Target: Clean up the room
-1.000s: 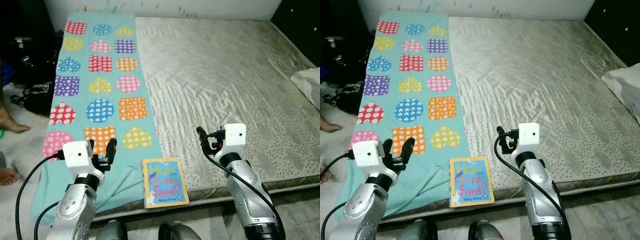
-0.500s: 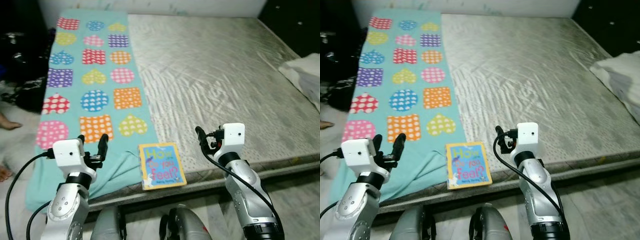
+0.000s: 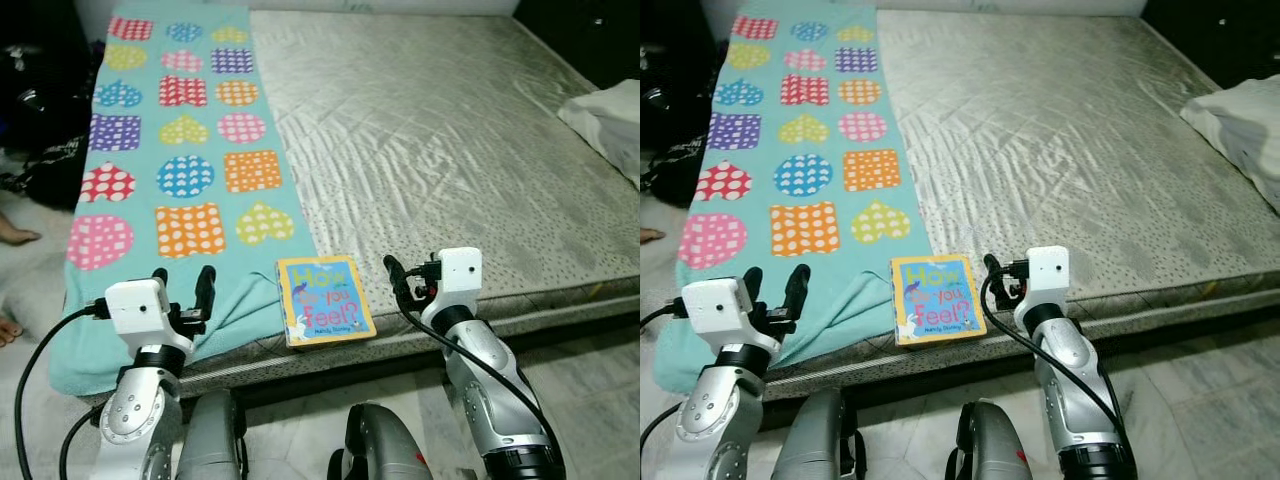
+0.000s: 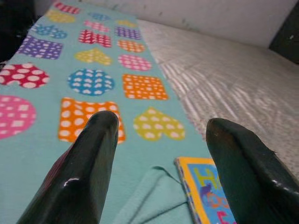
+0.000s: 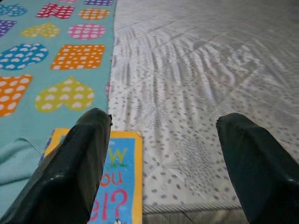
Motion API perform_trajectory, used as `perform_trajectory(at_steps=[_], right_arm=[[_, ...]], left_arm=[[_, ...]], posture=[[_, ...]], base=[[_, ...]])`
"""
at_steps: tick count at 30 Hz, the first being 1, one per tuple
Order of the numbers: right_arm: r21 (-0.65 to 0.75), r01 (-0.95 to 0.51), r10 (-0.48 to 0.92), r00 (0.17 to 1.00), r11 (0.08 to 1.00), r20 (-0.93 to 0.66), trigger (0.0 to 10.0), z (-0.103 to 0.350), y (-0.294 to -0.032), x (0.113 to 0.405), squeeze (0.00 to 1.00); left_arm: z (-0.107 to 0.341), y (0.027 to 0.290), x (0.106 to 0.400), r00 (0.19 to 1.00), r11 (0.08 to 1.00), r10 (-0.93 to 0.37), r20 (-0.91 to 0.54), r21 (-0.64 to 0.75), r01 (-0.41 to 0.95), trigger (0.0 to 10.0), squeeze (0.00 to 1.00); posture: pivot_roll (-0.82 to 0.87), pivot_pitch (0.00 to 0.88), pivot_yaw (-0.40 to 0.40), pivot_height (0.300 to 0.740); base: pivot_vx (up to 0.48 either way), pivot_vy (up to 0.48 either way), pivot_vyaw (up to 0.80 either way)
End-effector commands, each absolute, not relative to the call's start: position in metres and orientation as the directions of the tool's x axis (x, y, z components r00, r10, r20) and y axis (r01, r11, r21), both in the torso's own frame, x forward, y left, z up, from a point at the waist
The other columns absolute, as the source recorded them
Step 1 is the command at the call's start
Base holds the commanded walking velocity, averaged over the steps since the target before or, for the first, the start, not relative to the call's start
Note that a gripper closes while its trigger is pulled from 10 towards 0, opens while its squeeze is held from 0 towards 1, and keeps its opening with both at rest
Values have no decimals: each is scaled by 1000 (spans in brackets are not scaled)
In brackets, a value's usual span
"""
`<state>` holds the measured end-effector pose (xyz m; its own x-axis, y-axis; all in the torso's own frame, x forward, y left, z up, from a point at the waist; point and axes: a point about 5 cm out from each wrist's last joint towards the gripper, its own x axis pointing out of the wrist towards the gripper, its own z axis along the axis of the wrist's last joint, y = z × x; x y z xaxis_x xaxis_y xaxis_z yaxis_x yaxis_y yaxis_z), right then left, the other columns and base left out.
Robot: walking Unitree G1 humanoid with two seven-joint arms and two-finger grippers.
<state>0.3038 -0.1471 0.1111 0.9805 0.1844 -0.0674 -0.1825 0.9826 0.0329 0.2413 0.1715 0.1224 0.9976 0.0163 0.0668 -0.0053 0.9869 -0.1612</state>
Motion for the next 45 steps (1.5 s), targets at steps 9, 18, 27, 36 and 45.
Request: perform_trajectory(at_steps=[9, 18, 27, 36, 45], right_arm=[[30, -183, 185, 980, 983, -75, 10000, 110, -150, 303, 0], [28, -183, 184, 980, 983, -76, 10000, 110, -151, 304, 0], [10, -186, 186, 979, 983, -81, 10000, 110, -151, 303, 0], [-13, -192, 190, 978, 981, -87, 10000, 109, -151, 303, 0], [4, -175, 175, 981, 984, -87, 10000, 109, -153, 303, 0]], left_arm=[[117, 171, 240, 999, 977, 23, 38, -211, -14, 10000, 0], [116, 176, 240, 998, 959, 66, 24, -276, -57, 10000, 0], [118, 174, 242, 998, 957, 60, 29, -286, -49, 10000, 0], [116, 178, 241, 996, 949, 88, 11, -306, -80, 10000, 0], [116, 177, 241, 997, 950, 70, 16, -305, -61, 10000, 0]], posture=[[8, 183, -118, 591], [5, 186, -120, 591], [2, 192, -121, 591], [-2, 199, -125, 591], [-3, 201, -124, 591]], base=[[0, 0, 0], [0, 0, 0], [0, 0, 0], [0, 0, 369], [0, 0, 285]])
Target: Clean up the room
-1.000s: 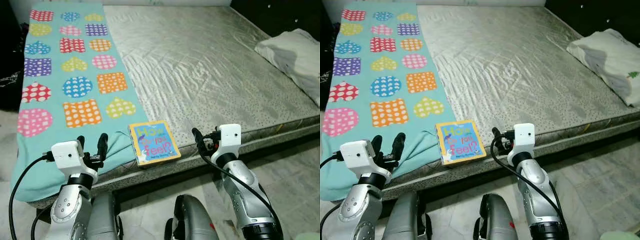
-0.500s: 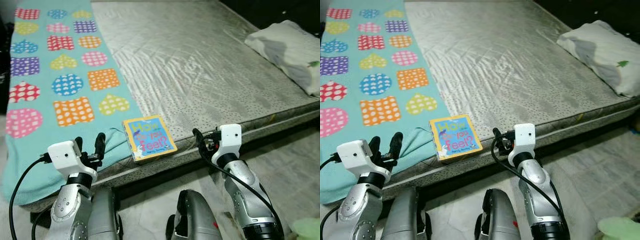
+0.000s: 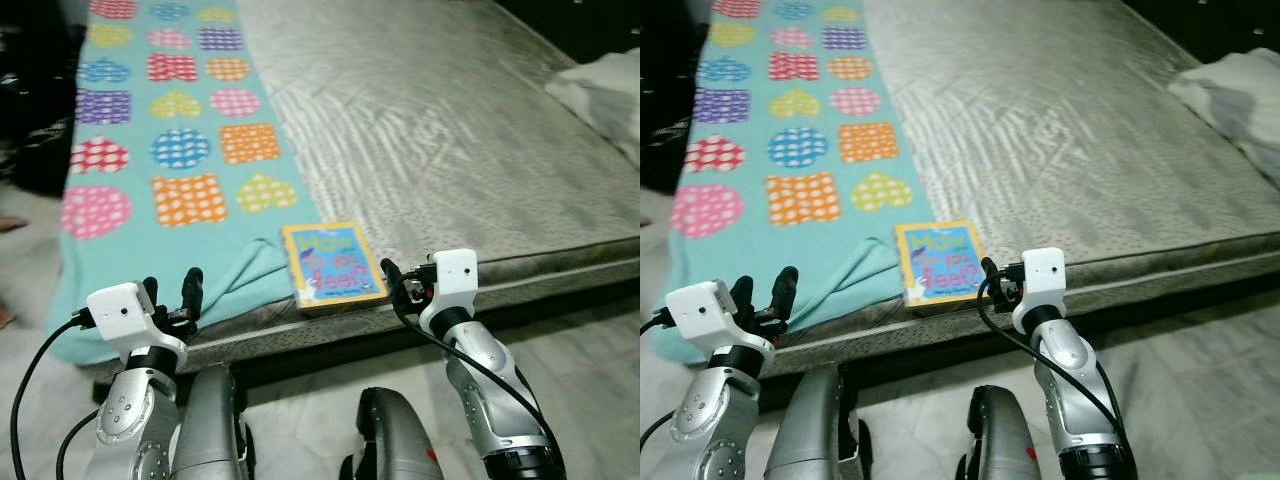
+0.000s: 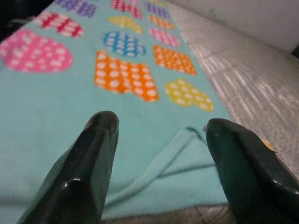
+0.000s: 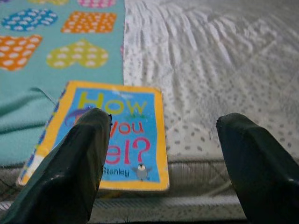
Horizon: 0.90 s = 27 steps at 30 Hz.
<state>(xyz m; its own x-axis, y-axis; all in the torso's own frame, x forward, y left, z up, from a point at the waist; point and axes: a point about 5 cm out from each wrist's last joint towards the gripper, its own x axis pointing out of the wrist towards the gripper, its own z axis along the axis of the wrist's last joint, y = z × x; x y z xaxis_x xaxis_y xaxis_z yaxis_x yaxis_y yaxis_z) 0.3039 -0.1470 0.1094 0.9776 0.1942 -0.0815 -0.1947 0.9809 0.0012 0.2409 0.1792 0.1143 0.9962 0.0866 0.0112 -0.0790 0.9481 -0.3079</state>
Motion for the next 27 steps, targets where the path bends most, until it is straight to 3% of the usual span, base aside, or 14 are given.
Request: perform_trajectory(at_steps=[1, 14, 27], right_arm=[[4, -175, 175, 981, 985, -87, 10000, 109, -153, 303, 0], [7, -168, 168, 983, 986, -80, 10000, 110, -153, 303, 0], [9, -164, 164, 983, 986, -78, 10000, 110, -153, 304, 0]], left_arm=[[116, 177, 241, 998, 951, 67, 18, -305, -59, 10000, 0], [117, 175, 241, 998, 955, 52, 22, -295, -43, 10000, 0], [118, 173, 242, 999, 958, 31, 30, -287, -21, 10000, 0]], posture=[[-3, 201, -124, 591], [-6, 206, -126, 591], [-5, 204, -122, 591]], base=[[0, 0, 0], [0, 0, 0], [330, 0, 0]])
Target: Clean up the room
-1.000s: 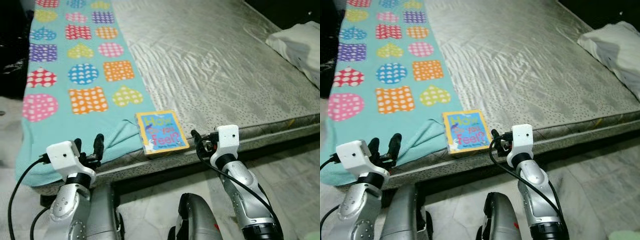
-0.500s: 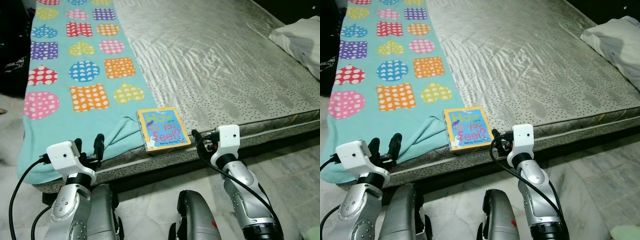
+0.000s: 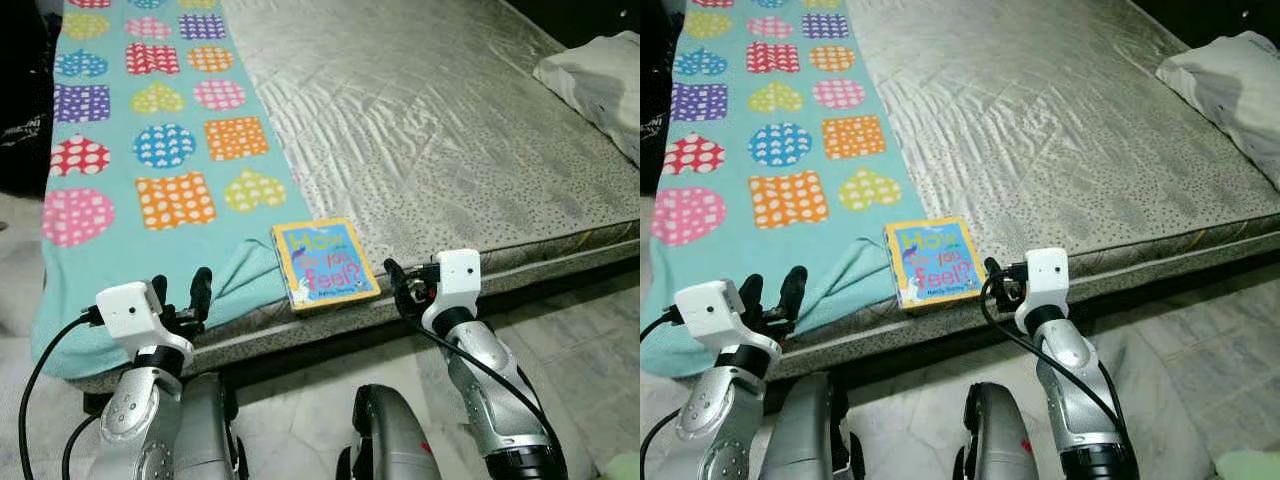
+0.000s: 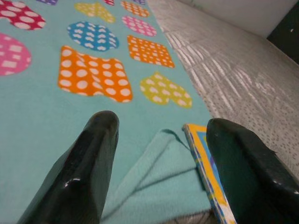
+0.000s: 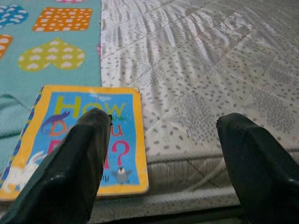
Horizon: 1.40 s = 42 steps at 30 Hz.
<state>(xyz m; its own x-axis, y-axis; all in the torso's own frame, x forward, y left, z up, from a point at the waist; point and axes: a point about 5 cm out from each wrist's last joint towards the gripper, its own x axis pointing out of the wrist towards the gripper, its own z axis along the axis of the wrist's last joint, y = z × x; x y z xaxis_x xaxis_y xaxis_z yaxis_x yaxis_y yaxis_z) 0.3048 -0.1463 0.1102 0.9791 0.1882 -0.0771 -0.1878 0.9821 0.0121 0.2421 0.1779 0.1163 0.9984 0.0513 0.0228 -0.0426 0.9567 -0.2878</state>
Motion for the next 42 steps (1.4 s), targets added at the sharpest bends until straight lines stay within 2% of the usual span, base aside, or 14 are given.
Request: perform_trajectory(at_steps=[1, 8, 21, 28, 33, 36, 42], right_arm=[[9, -164, 164, 983, 986, -78, 10000, 110, -153, 304, 0], [10, -165, 165, 983, 986, -75, 10000, 111, -152, 304, 0], [11, -158, 159, 984, 987, -76, 10000, 110, -154, 304, 0], [2, -162, 161, 984, 987, -76, 10000, 111, -154, 304, 0], [2, -157, 157, 985, 988, -72, 10000, 113, -158, 302, 0], [-7, -138, 137, 987, 990, -78, 10000, 113, -167, 297, 0], [-22, -134, 132, 988, 991, -86, 10000, 112, -170, 293, 0]], left_arm=[[118, 173, 242, 999, 958, 31, 30, -287, -21, 10000, 0], [117, 173, 243, 999, 959, 27, 21, -284, -20, 10000, 0], [113, 169, 243, 999, 953, 35, -13, -299, -38, 10000, 0], [85, 159, 248, 978, 892, -30, -207, -446, -67, 10000, 0], [80, 157, 252, 972, 884, -53, -227, -463, -60, 10000, 0], [70, 152, 259, 958, 881, -100, -269, -472, -41, 10000, 0], [62, 150, 271, 944, 879, -134, -303, -476, -28, 10000, 0]], posture=[[-5, 204, -122, 591], [-6, 203, -121, 591], [-2, 202, -120, 591], [-20, 200, -122, 591], [-39, 202, -118, 591], [-59, 210, -113, 576], [-76, 221, -113, 561]], base=[[371, 0, 0], [357, 0, 0], [0, 0, 0], [0, 0, 0], [0, 0, 0], [0, 0, 0], [0, 0, 0]])
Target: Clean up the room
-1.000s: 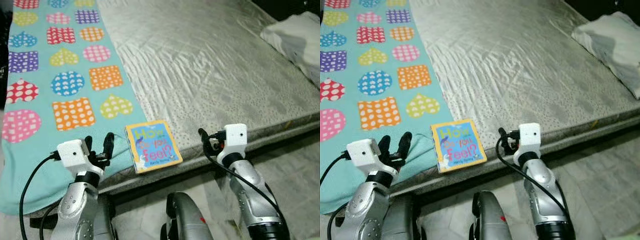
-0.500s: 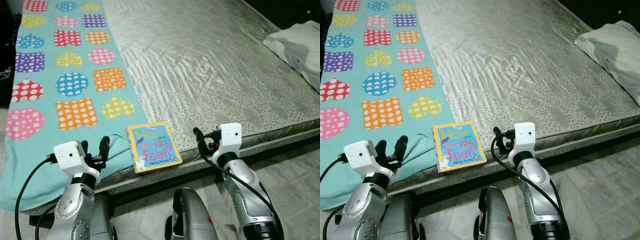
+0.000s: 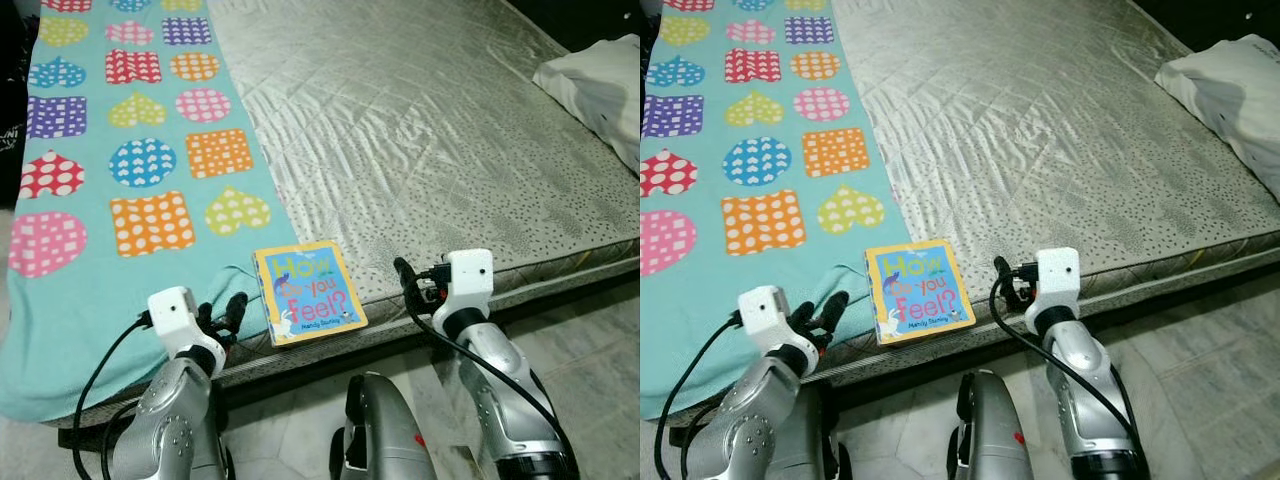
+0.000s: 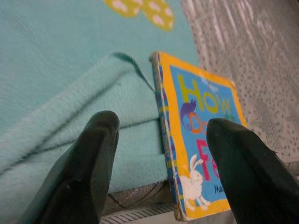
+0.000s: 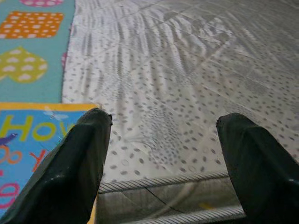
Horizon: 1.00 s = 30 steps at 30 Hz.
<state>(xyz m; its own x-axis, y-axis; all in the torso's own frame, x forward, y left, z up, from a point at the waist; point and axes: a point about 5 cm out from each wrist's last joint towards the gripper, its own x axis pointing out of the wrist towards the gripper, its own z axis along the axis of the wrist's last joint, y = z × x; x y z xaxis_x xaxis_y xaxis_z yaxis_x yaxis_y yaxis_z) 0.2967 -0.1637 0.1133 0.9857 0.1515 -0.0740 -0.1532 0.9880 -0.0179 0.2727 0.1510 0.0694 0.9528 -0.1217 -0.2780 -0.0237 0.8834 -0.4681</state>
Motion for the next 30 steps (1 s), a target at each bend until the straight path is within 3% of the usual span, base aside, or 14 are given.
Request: perform_trajectory(at_steps=[1, 8, 30], right_arm=[[-23, -134, 132, 987, 991, -88, 10000, 111, -170, 293, 0], [-21, -126, 124, 988, 992, -89, 10000, 113, -172, 290, 0], [-52, -169, 163, 981, 984, -100, 10000, 119, -186, 277, 0]], left_arm=[[62, 150, 272, 944, 879, -135, -303, -477, -28, 10000, 0], [63, 153, 287, 945, 870, -151, -289, -493, -12, 10000, 0], [65, 138, 315, 909, 806, -309, -279, -584, 94, 10000, 0]], posture=[[-76, 221, -113, 561], [-92, 225, -109, 537], [-136, 237, -112, 537]], base=[[0, 0, 0], [0, 0, 0], [0, 0, 0]])
